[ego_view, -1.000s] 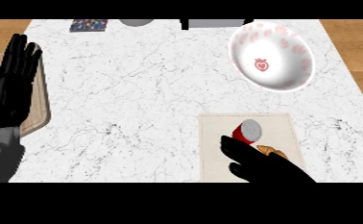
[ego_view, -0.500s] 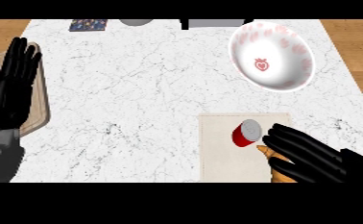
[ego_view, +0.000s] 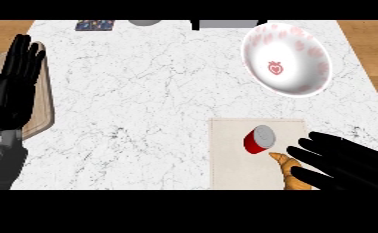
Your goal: Pick the can from the placemat and place it in the bowl
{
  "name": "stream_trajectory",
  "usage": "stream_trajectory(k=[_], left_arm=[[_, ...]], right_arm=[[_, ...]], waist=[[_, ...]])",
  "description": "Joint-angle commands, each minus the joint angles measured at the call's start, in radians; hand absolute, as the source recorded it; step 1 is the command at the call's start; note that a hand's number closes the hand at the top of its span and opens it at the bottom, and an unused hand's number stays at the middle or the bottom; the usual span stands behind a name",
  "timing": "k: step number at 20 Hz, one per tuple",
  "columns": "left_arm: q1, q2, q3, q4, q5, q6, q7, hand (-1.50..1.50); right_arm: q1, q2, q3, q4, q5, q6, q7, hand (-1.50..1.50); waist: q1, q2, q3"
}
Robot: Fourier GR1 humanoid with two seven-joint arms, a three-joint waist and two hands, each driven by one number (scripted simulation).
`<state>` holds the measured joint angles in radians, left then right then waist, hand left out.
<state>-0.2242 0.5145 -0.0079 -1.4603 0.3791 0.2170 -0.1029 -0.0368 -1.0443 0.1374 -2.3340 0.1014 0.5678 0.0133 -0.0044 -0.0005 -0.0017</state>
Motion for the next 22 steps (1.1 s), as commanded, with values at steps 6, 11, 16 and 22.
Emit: stream_trajectory(k=[6,11,16,22], left_arm=[[-0.111,-0.011,0.052,0.044,-0.019,-0.024,0.084,0.00],[-0.002,-0.082,0.017,-0.040,-0.084,-0.011,0.038,0.00],[-0.037,-0.074,0.069,0.030,-0.093,-0.058,0.029,0.00],[0.042,-0.075,0.120,-0.062,-0.080,-0.109,0.045,0.00]], right_arm=[[-0.064,0.093,0.060,0.117,0.166,0.135,-0.022,-1.50],[-0.094,0.229,0.163,0.187,0.317,0.133,-0.023,-1.50],[-0.106,0.306,0.194,0.295,0.415,0.142,-0.086,-1.50],[-0.106,0.370,0.184,0.359,0.524,0.143,-0.112,-1.50]], waist=[[0.004,0.002,0.002],[0.012,0.001,0.002],[0.008,0.002,0.002],[0.008,0.000,0.002]])
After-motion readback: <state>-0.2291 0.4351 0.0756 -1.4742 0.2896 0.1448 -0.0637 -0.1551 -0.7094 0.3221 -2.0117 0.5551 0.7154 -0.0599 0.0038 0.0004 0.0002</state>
